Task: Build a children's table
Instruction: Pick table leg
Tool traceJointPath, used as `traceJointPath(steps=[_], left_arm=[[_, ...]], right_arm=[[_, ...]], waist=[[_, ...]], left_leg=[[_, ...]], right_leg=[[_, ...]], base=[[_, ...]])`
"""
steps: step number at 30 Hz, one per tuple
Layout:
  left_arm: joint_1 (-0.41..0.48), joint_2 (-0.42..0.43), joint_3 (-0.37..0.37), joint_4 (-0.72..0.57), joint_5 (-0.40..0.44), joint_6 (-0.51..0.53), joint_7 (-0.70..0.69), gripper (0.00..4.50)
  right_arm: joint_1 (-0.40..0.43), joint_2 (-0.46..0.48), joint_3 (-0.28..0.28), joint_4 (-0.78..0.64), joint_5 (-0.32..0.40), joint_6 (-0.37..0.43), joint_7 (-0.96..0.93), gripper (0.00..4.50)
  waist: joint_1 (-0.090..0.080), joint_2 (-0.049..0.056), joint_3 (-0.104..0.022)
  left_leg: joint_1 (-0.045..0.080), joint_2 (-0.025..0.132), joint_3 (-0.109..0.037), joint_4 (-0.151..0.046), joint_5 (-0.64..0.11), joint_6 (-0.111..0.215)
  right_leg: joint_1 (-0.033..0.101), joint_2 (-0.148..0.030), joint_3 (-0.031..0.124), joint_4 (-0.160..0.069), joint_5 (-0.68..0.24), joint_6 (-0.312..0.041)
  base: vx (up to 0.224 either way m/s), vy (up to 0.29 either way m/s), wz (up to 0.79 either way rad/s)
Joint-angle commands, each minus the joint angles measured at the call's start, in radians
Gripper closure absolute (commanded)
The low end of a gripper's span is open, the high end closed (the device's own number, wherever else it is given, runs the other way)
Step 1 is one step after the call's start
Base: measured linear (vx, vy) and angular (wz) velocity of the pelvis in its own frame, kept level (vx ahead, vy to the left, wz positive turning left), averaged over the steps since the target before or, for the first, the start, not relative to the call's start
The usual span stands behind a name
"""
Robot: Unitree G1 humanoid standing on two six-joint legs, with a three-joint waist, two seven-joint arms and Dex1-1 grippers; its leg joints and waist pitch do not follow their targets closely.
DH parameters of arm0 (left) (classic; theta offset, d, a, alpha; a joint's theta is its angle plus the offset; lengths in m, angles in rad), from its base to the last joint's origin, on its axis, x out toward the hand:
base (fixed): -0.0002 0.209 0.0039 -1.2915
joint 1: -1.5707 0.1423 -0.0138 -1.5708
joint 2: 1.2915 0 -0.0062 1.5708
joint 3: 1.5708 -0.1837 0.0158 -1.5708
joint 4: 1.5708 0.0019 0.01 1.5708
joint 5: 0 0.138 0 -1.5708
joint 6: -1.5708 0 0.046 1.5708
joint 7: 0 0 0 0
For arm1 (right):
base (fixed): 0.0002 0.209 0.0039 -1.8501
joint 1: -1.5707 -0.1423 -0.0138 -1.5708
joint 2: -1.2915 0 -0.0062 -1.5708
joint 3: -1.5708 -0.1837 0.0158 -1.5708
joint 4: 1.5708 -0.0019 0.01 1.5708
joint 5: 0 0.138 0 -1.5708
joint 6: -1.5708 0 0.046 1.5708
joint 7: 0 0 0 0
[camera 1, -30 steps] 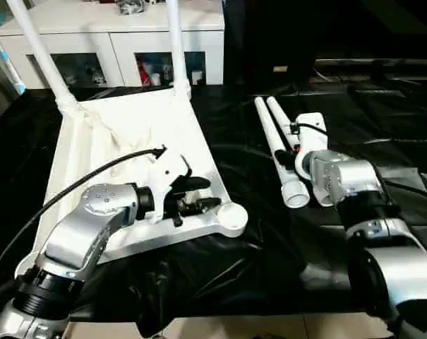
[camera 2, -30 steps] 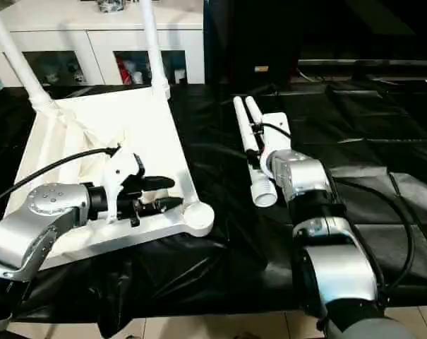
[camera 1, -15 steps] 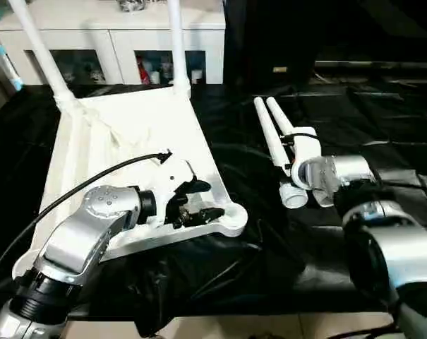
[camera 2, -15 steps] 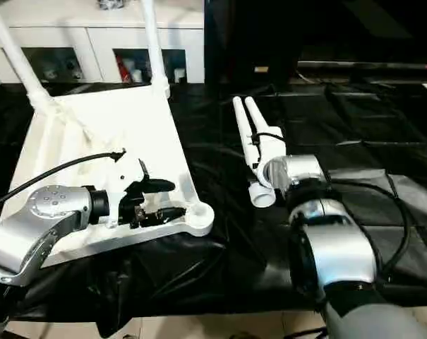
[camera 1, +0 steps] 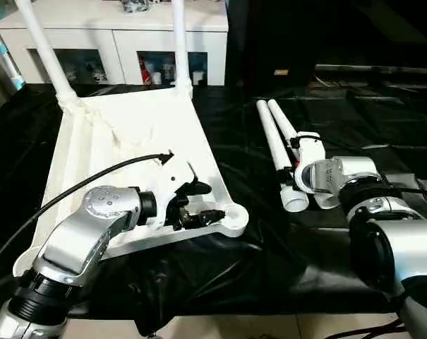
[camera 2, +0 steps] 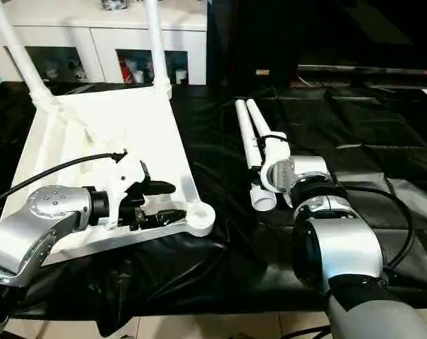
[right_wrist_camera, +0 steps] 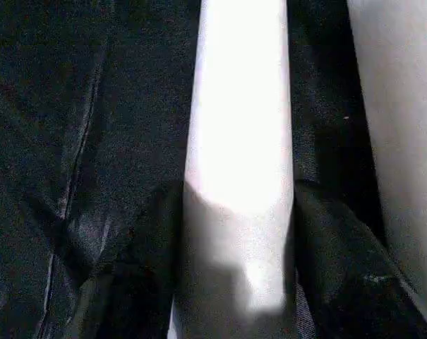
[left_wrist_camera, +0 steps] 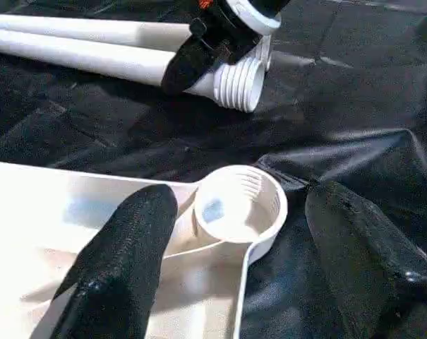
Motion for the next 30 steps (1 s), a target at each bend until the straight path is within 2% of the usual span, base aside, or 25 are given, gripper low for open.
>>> traceJointPath(steps=[1, 6, 11, 12, 13, 14, 16, 17, 18, 19, 20, 21, 23, 26, 28, 29, 30], left_arm=[[-0.011, 0.004, -0.012, -0.019, -0.002, 0.008, -0.002, 1.08], [-0.016, -0.011, -0.006, -0.012, 0.011, -0.008, 0.023, 1.08], [-0.039, -0.084, 0.05, 0.058, 0.041, -0.092, 0.13, 1.08], [-0.044, -0.1, 0.065, 0.07, 0.029, -0.093, 0.139, 1.08], [-0.052, -0.118, 0.078, 0.088, 0.02, -0.104, 0.149, 1.08], [-0.056, -0.129, 0.088, 0.102, 0.013, -0.111, 0.156, 1.08], [-0.072, -0.16, 0.11, 0.14, 0.005, -0.134, 0.183, 1.08], [-0.083, -0.182, 0.125, 0.162, -0.002, -0.138, 0.204, 1.08], [-0.096, -0.207, 0.142, 0.185, -0.006, -0.141, 0.233, 1.08], [-0.109, -0.232, 0.158, 0.208, -0.016, -0.141, 0.254, 1.08], [-0.134, -0.27, 0.186, 0.248, -0.047, -0.13, 0.272, 1.08], [-0.134, -0.27, 0.186, 0.248, -0.047, -0.13, 0.272, 1.08], [-0.158, -0.299, 0.207, 0.283, -0.086, -0.11, 0.272, 1.08], [-0.207, -0.35, 0.264, 0.333, -0.199, -0.011, 0.229, 1.08], [-0.255, -0.403, 0.325, 0.391, -0.273, 0.052, 0.248, 1.08], [-0.267, -0.415, 0.34, 0.408, -0.287, 0.06, 0.257, 1.08], [-0.295, -0.445, 0.371, 0.457, -0.302, 0.058, 0.294, 1.08]], right_arm=[[0.006, 0.001, 0.005, 0.041, -0.008, 0.013, -0.002, 2.5], [0.011, -0.002, -0.013, 0.046, -0.002, -0.009, -0.026, 2.59], [0.018, -0.007, -0.056, 0.031, 0.036, -0.039, -0.027, 2.6], [0.02, -0.008, -0.066, 0.022, 0.047, -0.054, -0.013, 2.6], [0.022, -0.01, -0.084, 0.005, 0.07, -0.065, 0.018, 2.6], [0.023, -0.011, -0.094, -0.005, 0.084, -0.07, 0.039, 2.6], [0.033, -0.009, -0.111, -0.031, 0.105, -0.088, 0.085, 2.6], [0.043, -0.01, -0.116, -0.05, 0.116, -0.092, 0.116, 2.6], [0.056, -0.01, -0.12, -0.074, 0.128, -0.098, 0.151, 2.6], [0.079, -0.007, -0.126, -0.118, 0.149, -0.12, 0.206, 2.6], [0.135, -0.004, -0.122, -0.216, 0.183, -0.149, 0.314, 2.6], [0.135, -0.004, -0.122, -0.216, 0.183, -0.149, 0.314, 2.61], [0.196, -0.003, -0.106, -0.32, 0.214, -0.155, 0.411, 2.61], [0.289, -0.006, -0.099, -0.481, 0.291, -0.122, 0.539, 2.61], [0.364, -0.008, -0.094, -0.616, 0.36, -0.08, 0.629, 2.62], [0.379, -0.008, -0.092, -0.643, 0.372, -0.076, 0.646, 2.62], [0.415, -0.009, -0.083, -0.698, 0.388, -0.062, 0.673, 2.62]], waist=[[-0.002, -0.005, -0.068], [-0.001, -0.004, -0.069], [-0.001, -0.003, -0.068], [-0.002, -0.005, -0.069], [0.0, 0.007, -0.071], [-0.002, 0.007, -0.071], [-0.002, 0.01, -0.074], [0.0, 0.011, -0.075], [0.001, 0.023, -0.076], [0.004, 0.016, -0.078], [0.01, 0.019, -0.081], [0.012, 0.014, -0.079], [0.022, 0.014, -0.083], [0.031, 0.017, -0.081], [0.04, 0.015, -0.075], [0.045, 0.015, -0.078], [0.047, 0.021, -0.078]], left_leg=[[0.007, 0.006, 0.004, -0.063, -0.282, -0.035], [0.008, 0.006, 0.004, -0.063, -0.291, -0.038], [0.008, 0.004, 0.003, -0.062, -0.313, -0.039], [0.006, 0.004, 0.002, -0.062, -0.316, -0.037], [0.007, 0.004, 0.001, -0.062, -0.315, -0.036], [0.007, 0.002, 0.003, -0.06, -0.321, -0.032], [0.002, 0.002, 0.002, -0.06, -0.29, -0.021], [0.004, 0.003, 0.002, -0.059, -0.283, -0.015], [0.003, 0.002, 0.0, -0.058, -0.278, -0.013], [0.005, 0.002, 0.006, -0.055, -0.271, 0.0], [0.001, 0.004, 0.003, -0.055, -0.246, 0.01], [0.0, 0.001, 0.007, -0.055, -0.236, 0.023], [-0.001, 0.005, 0.006, -0.053, -0.19, 0.046], [0.003, 0.006, 0.01, -0.051, -0.194, 0.053], [0.004, 0.003, 0.011, -0.053, -0.213, 0.059], [0.006, 0.006, 0.008, -0.053, -0.212, 0.06], [0.005, 0.006, 0.006, -0.055, -0.216, 0.057]], right_leg=[[0.049, -0.034, 0.032, -0.069, -0.33, -0.185], [0.047, -0.033, 0.032, -0.069, -0.325, -0.188], [0.049, -0.032, 0.031, -0.074, -0.335, -0.18], [0.05, -0.033, 0.03, -0.074, -0.346, -0.174], [0.05, -0.035, 0.03, -0.073, -0.337, -0.176], [0.05, -0.032, 0.03, -0.079, -0.325, -0.179], [0.056, -0.03, 0.029, -0.072, -0.265, -0.199], [0.057, -0.032, 0.029, -0.071, -0.25, -0.209], [0.059, -0.032, 0.028, -0.068, -0.239, -0.217], [0.059, -0.029, 0.029, -0.072, -0.215, -0.224], [0.064, -0.032, 0.028, -0.065, -0.187, -0.233], [0.066, -0.028, 0.027, -0.071, -0.175, -0.23], [0.068, -0.029, 0.026, -0.063, -0.125, -0.25], [0.066, -0.032, 0.026, -0.068, -0.152, -0.26], [0.068, -0.028, 0.026, -0.077, -0.198, -0.244], [0.068, -0.031, 0.025, -0.075, -0.204, -0.243], [0.067, -0.031, 0.023, -0.077, -0.224, -0.24]], base=[[0.0, 0.0, 0.0], [0.0, 0.0, 0.0], [0.0, 0.0, 0.0], [0.0, 0.0, 0.0], [0.0, 0.0, 0.0], [0.0, 0.0, 0.0], [0.0, 0.0, 0.0], [0.0, 0.0, 0.0], [0.0, 0.0, 0.0], [0.0, 0.0, 0.0], [0.0, 0.0, 0.0], [0.0, 0.0, 0.0], [0.0, 0.0, 0.0], [0.0, 0.0, 0.0], [0.0, 0.0, 0.0], [0.0, 0.0, 0.0], [0.0, 0.0, 0.0]])
